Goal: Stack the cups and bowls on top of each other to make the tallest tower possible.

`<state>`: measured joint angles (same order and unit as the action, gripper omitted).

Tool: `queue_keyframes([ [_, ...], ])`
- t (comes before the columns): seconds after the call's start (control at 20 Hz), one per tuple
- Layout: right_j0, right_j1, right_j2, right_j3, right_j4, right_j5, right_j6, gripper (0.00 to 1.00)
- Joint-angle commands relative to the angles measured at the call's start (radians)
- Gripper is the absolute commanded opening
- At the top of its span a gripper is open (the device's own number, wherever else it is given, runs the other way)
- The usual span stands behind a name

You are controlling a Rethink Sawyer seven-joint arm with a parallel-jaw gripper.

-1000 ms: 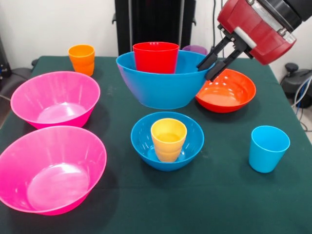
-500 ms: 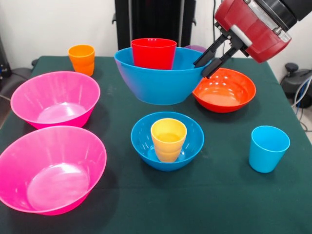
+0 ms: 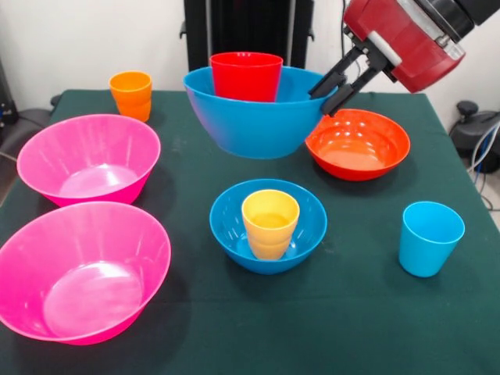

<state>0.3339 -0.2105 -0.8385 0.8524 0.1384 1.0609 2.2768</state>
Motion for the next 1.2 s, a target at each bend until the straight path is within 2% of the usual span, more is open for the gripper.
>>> queue_keyframes([
  [0.05,-0.042,0.006,0.122,0.000,0.009,0.164,0.022,0.00],
  [0.3,-0.047,0.008,0.119,-0.032,0.011,0.208,0.021,0.00],
  [1.2,-0.042,0.003,0.130,-0.029,0.012,0.221,0.024,0.00],
])
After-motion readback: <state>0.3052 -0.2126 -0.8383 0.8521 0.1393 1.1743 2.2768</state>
